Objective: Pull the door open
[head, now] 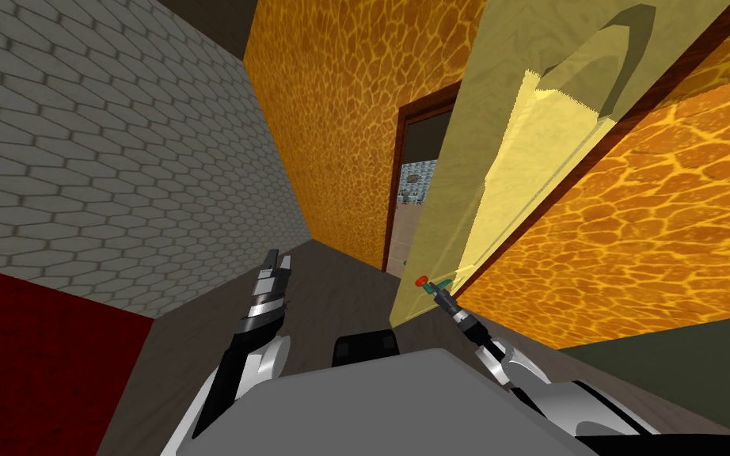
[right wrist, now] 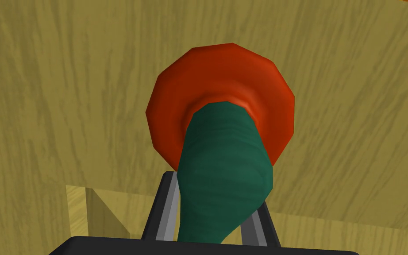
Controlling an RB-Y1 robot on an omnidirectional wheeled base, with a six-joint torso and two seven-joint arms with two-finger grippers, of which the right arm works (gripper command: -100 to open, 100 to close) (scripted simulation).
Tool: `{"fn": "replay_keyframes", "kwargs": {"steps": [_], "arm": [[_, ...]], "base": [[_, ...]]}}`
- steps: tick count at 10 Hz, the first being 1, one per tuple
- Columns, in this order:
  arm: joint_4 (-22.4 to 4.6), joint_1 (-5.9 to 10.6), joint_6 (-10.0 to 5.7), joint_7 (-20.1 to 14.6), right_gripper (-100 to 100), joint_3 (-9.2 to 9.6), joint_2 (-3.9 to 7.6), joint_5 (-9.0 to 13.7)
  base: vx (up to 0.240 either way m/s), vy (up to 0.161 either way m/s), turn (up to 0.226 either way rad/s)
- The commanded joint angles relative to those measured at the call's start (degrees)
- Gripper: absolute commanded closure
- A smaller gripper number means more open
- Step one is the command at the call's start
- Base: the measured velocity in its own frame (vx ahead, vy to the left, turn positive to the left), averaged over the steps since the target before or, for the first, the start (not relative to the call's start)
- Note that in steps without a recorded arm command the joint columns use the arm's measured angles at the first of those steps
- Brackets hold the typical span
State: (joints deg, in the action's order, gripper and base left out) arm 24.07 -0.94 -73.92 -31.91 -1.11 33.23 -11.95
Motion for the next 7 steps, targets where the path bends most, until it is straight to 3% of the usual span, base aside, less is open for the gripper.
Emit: {"fn": "replay_keyframes", "kwargs": {"steps": [1,3,6,7], "arm": [[-1.6,0.51,-1.26,0.1,100,-0.27,0.46,0.0],[-2.7,0.17,-2.85,0.0,100,-0.62,0.85,-0.2],[-2.9,0.11,-3.14,0.0,100,-0.68,0.92,-0.2],[-1.8,-0.58,-2.49,-0.2,100,-0.48,0.55,-0.3]], "base": [[-0.146,-0.07,0.101],[-0.157,-0.055,0.155],[-0.064,-0.032,0.008],[-0.018,-0.006,0.011]]}}
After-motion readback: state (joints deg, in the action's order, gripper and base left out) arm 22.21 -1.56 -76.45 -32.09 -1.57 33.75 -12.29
